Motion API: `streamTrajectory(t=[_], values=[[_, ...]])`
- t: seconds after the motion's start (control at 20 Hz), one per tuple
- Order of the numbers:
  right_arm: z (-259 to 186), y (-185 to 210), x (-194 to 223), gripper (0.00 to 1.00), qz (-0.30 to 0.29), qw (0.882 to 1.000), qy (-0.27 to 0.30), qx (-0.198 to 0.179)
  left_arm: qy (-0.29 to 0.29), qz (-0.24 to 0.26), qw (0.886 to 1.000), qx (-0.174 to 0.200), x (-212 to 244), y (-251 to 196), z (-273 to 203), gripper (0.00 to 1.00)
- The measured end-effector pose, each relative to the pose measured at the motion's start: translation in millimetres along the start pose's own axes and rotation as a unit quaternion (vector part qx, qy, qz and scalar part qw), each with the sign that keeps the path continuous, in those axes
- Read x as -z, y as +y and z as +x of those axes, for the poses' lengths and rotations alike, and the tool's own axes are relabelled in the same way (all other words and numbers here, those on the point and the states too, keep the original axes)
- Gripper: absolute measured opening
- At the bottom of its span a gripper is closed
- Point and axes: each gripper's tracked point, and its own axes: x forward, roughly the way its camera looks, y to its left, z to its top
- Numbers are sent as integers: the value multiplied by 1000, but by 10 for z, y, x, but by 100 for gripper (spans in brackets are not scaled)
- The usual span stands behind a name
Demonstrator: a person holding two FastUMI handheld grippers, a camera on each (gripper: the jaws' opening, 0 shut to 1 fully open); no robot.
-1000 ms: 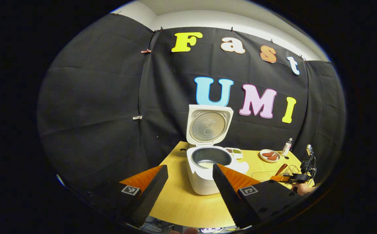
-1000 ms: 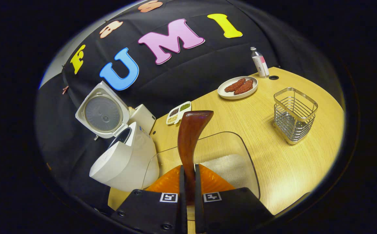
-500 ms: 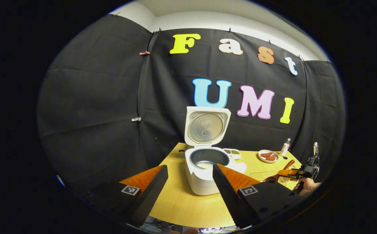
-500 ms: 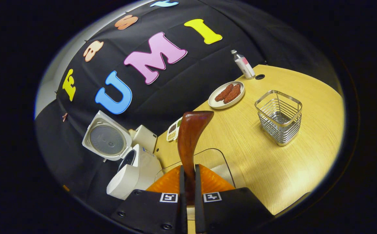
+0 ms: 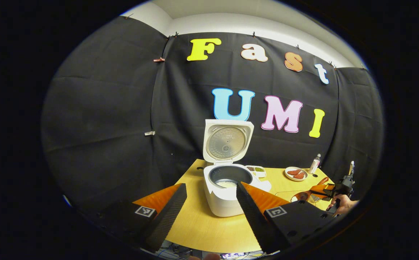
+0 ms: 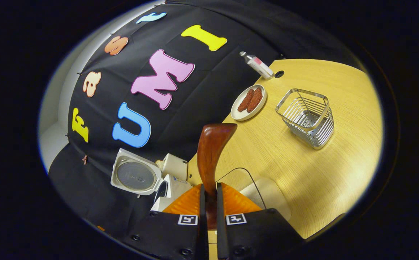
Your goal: Close the left gripper, press the button to open the rice cooker; take a wooden spoon from the chopstick holder with the right hand, scoop a spoonful of rice and pour it into the rice cooker, then put the wooden spoon back into the chopstick holder.
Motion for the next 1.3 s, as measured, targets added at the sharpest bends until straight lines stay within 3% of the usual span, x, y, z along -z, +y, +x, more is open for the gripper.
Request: streamTrajectory(t=[0.25,0.7,0.95,1.3], values=[[-67,286,-120,14,38,999,-10,-25,-2,0,1000,0,-5,-8,10,95],[45,1333,-125,13,47,995,-10,-90,-1,4,1000,-13,77,131,66,95],[256,2082,-22,13,19,991,-8,-130,2,2,1000,-13,135,239,79,95],[810,2785,299,13,18,988,7,-150,4,7,1000,-28,169,458,102,95]])
